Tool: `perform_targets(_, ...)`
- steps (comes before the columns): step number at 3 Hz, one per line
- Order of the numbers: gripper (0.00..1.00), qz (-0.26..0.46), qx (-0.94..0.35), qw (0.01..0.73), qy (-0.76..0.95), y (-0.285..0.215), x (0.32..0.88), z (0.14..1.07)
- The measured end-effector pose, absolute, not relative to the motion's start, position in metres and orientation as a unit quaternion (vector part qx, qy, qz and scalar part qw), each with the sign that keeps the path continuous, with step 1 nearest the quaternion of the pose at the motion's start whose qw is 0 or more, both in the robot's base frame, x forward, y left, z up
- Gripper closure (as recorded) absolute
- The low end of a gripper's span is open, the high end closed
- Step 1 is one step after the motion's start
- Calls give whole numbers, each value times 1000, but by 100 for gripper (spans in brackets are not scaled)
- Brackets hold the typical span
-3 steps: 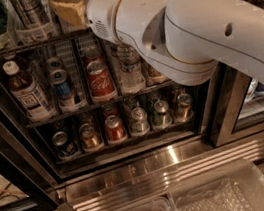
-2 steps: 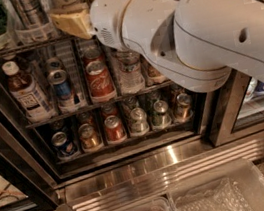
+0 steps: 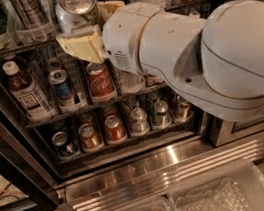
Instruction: Pick 7up can from top shelf of fridge
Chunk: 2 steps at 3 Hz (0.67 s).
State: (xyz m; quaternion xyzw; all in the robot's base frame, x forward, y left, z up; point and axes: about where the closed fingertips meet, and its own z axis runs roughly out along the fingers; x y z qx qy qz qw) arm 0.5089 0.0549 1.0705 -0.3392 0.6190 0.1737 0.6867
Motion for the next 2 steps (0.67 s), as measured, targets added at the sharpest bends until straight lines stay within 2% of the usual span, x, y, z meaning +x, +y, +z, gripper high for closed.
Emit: perform_targets(2, 100, 181, -336, 673, 634, 48, 486, 1061)
